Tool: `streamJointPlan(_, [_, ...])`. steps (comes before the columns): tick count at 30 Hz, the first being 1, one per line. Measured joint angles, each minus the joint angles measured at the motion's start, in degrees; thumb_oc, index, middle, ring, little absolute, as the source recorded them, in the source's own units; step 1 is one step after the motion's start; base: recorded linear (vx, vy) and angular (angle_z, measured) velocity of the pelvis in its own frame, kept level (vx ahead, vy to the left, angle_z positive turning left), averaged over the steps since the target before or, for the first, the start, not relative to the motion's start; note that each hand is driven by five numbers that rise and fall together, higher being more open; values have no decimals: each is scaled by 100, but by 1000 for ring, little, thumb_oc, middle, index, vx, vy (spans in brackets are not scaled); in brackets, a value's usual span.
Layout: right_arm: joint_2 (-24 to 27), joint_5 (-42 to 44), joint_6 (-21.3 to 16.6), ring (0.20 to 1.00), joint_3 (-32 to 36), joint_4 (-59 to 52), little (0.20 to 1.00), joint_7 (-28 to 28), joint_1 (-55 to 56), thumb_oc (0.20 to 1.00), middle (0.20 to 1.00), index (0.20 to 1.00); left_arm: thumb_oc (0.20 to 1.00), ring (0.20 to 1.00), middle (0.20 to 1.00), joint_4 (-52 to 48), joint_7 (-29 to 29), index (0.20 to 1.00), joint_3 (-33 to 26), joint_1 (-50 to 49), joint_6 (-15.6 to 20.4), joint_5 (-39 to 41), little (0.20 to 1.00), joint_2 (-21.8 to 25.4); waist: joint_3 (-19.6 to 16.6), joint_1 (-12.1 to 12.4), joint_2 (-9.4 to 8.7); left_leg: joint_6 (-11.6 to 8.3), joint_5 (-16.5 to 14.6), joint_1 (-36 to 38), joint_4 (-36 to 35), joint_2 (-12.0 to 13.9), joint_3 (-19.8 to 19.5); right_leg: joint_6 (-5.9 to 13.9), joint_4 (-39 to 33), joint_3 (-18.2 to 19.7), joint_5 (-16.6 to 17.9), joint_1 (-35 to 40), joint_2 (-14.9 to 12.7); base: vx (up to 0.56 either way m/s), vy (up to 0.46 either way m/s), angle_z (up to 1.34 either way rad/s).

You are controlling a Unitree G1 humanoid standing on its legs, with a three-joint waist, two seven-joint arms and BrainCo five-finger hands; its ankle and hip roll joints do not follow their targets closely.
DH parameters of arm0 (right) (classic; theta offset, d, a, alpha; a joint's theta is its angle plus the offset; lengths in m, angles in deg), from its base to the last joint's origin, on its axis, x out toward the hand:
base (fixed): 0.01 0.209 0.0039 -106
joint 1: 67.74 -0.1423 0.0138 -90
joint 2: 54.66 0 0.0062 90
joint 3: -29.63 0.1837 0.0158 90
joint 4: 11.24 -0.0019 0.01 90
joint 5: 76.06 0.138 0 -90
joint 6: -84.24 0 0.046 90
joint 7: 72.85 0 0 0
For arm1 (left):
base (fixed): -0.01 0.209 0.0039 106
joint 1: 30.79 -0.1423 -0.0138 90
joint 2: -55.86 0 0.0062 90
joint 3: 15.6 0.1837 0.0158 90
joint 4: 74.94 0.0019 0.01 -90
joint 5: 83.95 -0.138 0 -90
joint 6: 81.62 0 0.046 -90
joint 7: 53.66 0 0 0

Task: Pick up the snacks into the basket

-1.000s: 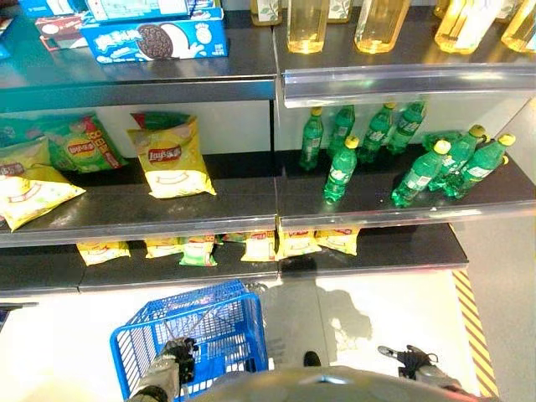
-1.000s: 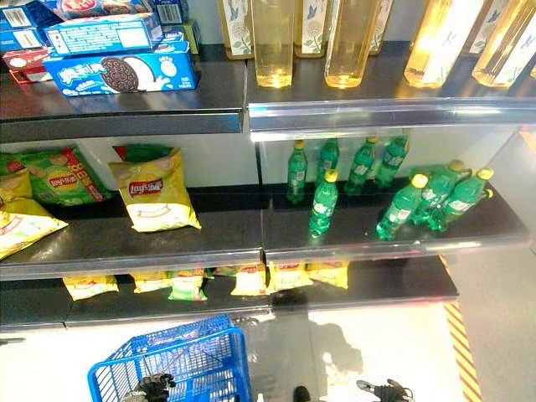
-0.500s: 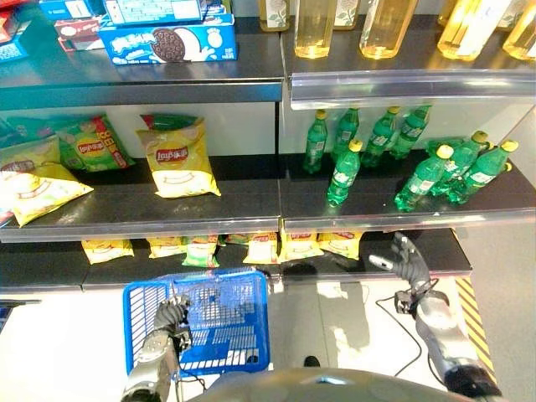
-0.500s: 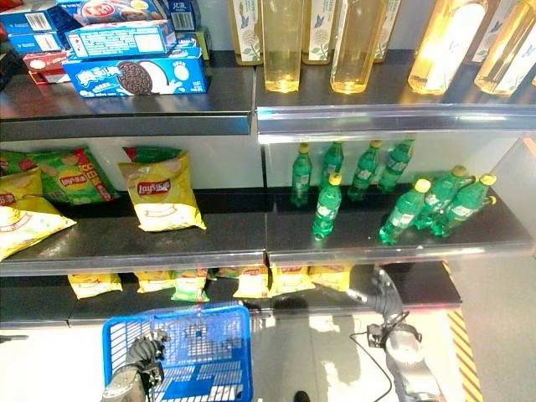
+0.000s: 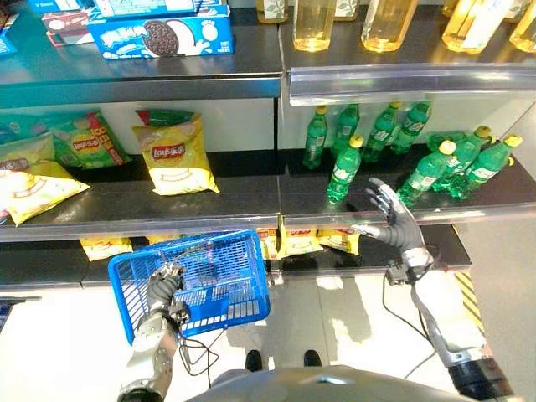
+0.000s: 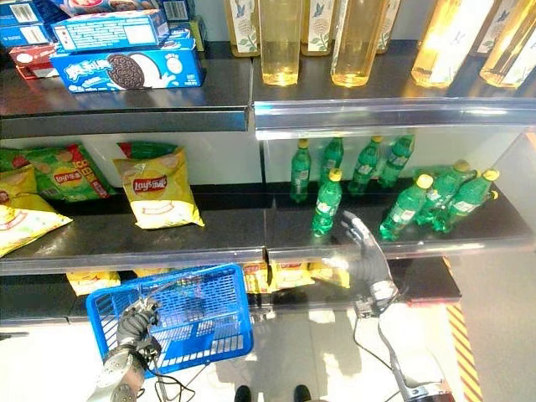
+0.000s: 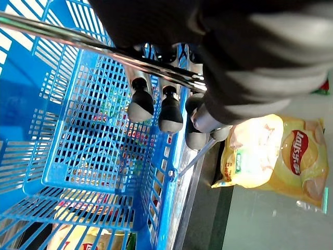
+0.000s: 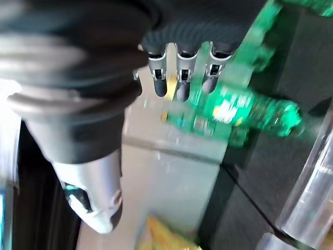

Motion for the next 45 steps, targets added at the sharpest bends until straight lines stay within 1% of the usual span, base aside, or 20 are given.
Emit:
streamJointPlan(1, [-31, -32, 1, 1000, -24, 144, 1000, 0, -102, 1000, 1000, 1000, 200, 200, 200, 0, -1, 200, -1, -5, 11, 9, 200, 4, 16, 16, -28, -11, 4, -8, -9, -1, -44, 17, 1, -71, -31, 22, -4, 23, -62, 35])
streamJointPlan(4, [73, -186, 66, 1000, -228, 651, 1000, -46, -542, 1000, 1000, 1000, 200, 200, 200, -126, -6, 200, -3, -13, 12, 33, 200, 22, 75, 299, -117, -46, 80, -140, 3, -17, -274, 9, 2, -266, -37, -18, 1, -17, -44, 38])
streamJointPlan(6, [80, -230, 101, 1000, -263, 719, 1000, -48, -639, 1000, 1000, 1000, 200, 200, 200, -208, -14, 200, -2, 2, 13, 33, 200, 53, 104, 301, -163, -59, 88, -217, 3, -29, -413, -4, -1, -373, -80, -23, -3, -6, -66, 55])
streamJointPlan(7, [104, -256, 154, 1000, -391, 751, 1000, -53, -807, 1000, 1000, 1000, 200, 200, 200, -219, -18, 200, -2, -28, 15, 34, 200, 120, 137, 521, -193, -72, 131, -242, 5, -39, -520, -23, 2, -431, -89, -4, 4, -25, -51, 35])
streamJointPlan(8, [135, -274, 151, 1000, -440, 741, 1000, -45, -865, 1000, 1000, 1000, 200, 200, 200, -221, -18, 200, -1, -15, 15, 34, 200, 142, 154, 515, -222, -73, 133, -254, 6, -38, -534, -27, 1, -433, -88, -17, 3, -5, -69, 42])
streamJointPlan(9, [126, -273, 156, 1000, -451, 802, 1000, -61, -1015, 1000, 1000, 1000, 200, 200, 200, -251, -43, 200, 8, 8, 16, 32, 200, 200, 199, 701, -248, -94, 181, -306, 7, -66, -698, -31, 1, -613, -115, 7, 2, 13, -47, 61])
streamJointPlan(10, [128, -271, 174, 1000, -450, 912, 1000, -58, -1128, 1000, 1000, 1000, 200, 200, 200, -257, -86, 200, 24, 27, 16, 31, 200, 238, 199, 726, -274, -99, 206, -371, 7, -89, -853, -30, 1, -763, -143, 7, -9, 13, -47, 77])
streamJointPlan(14, [73, -248, 245, 1000, -447, 1201, 1000, -81, -1415, 1000, 1000, 1000, 200, 200, 200, -288, -110, 200, 22, -16, 16, 32, 200, 311, 243, 1072, -331, -108, 264, -431, 8, -140, -1059, -16, 0, -914, -215, 62, -11, -30, -29, 48])
streamJointPlan(17, [-73, -64, 323, 1000, -463, 1739, 1000, -255, -1736, 1000, 1000, 1000, 200, 200, 200, -500, -116, 200, 96, -20, 15, 30, 200, 465, 315, 1092, -371, -130, 382, -595, 8, -221, -1382, -29, -1, -1157, -298, 68, -45, -131, -29, 66])
streamJointPlan(19, [-140, 11, 379, 1000, -471, 1942, 1000, -353, -2064, 1000, 1000, 1000, 200, 200, 200, -665, -119, 200, 120, -7, 16, 28, 200, 596, 428, 1115, -365, -158, 429, -731, 8, -217, -1436, -8, 1, -1175, -312, -48, -28, -270, -6, 31])
streamJointPlan(20, [-259, 225, 375, 1000, -631, 2389, 1000, -500, -2560, 1000, 1000, 1000, 200, 200, 200, -762, -116, 200, 155, -22, 20, 35, 200, 785, 477, 1256, -308, -200, 477, -947, 8, -180, -1425, -20, 108, -1167, -306, -326, 3, -150, 27, -2])
streamJointPlan(22, [-233, 527, 435, 1000, -728, 3018, 1000, -670, -3282, 1000, 1000, 1000, 200, 200, 200, -865, -132, 200, 326, 147, 20, 34, 200, 1004, 605, 1372, -189, -273, 539, -1316, 9, -130, -1422, -34, 301, -1170, -290, -766, 29, -50, -2, -7])
streamJointPlan(24, [-165, 699, 509, 1000, -678, 3022, 1000, -797, -3323, 1000, 1000, 1000, 200, 200, 200, -924, -132, 200, 404, 237, 20, 37, 200, 1011, 731, 1523, -95, -267, 652, -1383, 9, -169, -1457, -24, 324, -1337, -291, -771, 28, -53, -39, 34])
streamJointPlan(26, [-88, 835, 539, 1000, -646, 3017, 1000, -882, -3300, 1000, 1000, 1000, 200, 200, 200, -1109, -149, 200, 507, 281, 21, 37, 200, 1024, 889, 1508, -73, -235, 718, -1412, 10, -232, -1461, -12, 304, -1527, -329, -682, -37, -43, -19, 75])
streamJointPlan(27, [-27, 945, 557, 1000, -613, 3046, 1000, -947, -3310, 1000, 1000, 1000, 200, 200, 200, -1141, -182, 200, 662, 394, 35, 38, 200, 1063, 984, 1524, -70, -231, 758, -1472, 16, -275, -1489, 11, 253, -1813, -356, -614, -52, 0, 27, 75])
streamJointPlan(28, [16, 1003, 569, 1000, -601, 3100, 1000, -954, -3364, 1000, 1000, 1000, 200, 200, 200, -1145, -220, 200, 749, 455, 34, 37, 200, 1112, 1031, 1539, -69, -195, 781, -1496, 18, -295, -1514, -4, 239, -1855, -373, -588, -55, 8, 34, 65])
streamJointPlan(31, [43, 1486, 662, 1000, -564, 3786, 1000, -973, -4039, 1000, 1000, 1000, 200, 200, 200, -1228, -360, 200, 916, 479, 27, 37, 200, 1523, 1136, 1676, -212, -241, 743, -1583, 32, -313, -1490, 19, 427, -1862, -490, -751, -99, 9, 33, 8])
streamJointPlan(33, [257, 1779, 754, 1000, -511, 4095, 1000, -1062, -4666, 1000, 1000, 1000, 200, 200, 200, -1410, -423, 200, 945, 553, 26, 34, 200, 1861, 1232, 1691, -287, -225, 739, -1730, 105, -326, -1457, 15, 569, -1848, -520, -943, -130, -2, 28, -6])
streamJointPlan(40, [324, 2266, 804, 1000, -557, 4783, 1000, -1368, -5778, 1000, 1000, 1000, 200, 200, 200, -1546, -455, 200, 1063, 1051, 25, 18, 200, 2043, 1430, 1703, -611, -274, 666, -1797, 255, -408, -1307, 49, 635, -1770, -572, -990, -217, 38, 23, -5])
streamJointPlan(45, [352, 2312, 860, 1000, -645, 5060, 1000, -1444, -6155, 1000, 1000, 1000, 200, 200, 200, -1578, -464, 200, 1340, 1173, 25, -15, 200, 2039, 1478, 1708, -704, -247, 579, -1866, 386, -425, -1285, 53, 600, -1751, -559, -990, -204, 50, 19, -1])
